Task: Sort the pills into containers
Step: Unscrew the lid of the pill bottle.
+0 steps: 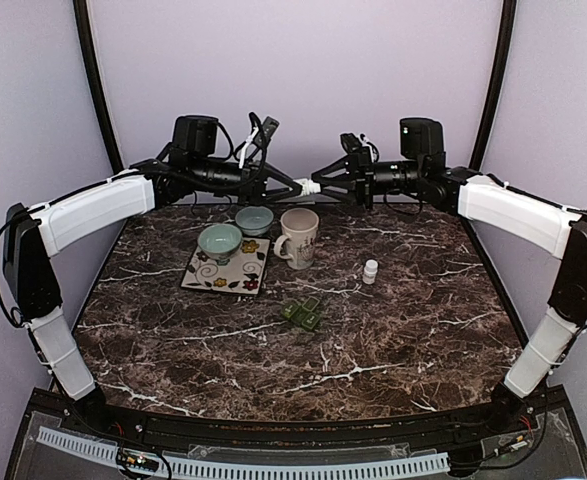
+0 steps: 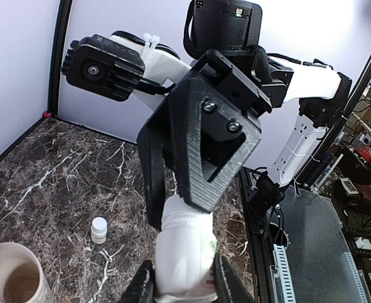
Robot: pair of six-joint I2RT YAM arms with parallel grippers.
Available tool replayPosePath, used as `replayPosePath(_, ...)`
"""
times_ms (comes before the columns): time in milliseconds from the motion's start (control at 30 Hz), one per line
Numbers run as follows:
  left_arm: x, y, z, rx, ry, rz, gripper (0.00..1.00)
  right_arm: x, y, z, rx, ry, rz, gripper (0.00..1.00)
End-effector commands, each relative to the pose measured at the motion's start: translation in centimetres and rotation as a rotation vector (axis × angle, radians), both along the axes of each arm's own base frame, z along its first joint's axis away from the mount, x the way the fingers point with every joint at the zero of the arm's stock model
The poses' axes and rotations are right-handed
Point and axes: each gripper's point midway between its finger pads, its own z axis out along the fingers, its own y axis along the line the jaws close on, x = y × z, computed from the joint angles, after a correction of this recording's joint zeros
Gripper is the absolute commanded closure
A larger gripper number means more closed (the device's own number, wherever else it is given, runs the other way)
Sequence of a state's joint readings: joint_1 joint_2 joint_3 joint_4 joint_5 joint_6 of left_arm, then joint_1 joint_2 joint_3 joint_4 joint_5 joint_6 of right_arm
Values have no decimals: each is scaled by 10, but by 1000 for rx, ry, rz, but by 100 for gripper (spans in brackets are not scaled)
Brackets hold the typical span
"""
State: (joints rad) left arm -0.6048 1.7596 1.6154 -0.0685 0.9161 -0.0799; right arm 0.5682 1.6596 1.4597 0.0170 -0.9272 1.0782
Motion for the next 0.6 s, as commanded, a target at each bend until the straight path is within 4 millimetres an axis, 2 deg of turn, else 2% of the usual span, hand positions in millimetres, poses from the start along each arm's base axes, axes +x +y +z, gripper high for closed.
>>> replayPosePath(0, 1, -1, 5, -1, -21, 11, 100, -14, 7, 17, 41, -83, 64, 89)
replayPosePath(67, 1, -1, 6, -4, -19, 12, 100, -15, 8, 16, 27, -97, 66, 100)
replayPosePath(233, -3, -3, 14, -39, 13, -9, 100, -21, 12, 16, -28, -193, 81, 100)
replayPosePath(467, -17, 3, 40, -157, 207, -153, 100, -26, 6, 34, -66, -612, 63, 100)
replayPosePath(567, -28, 5, 47, -187, 274, -227, 100, -31, -2, 49, -58, -774, 24, 100)
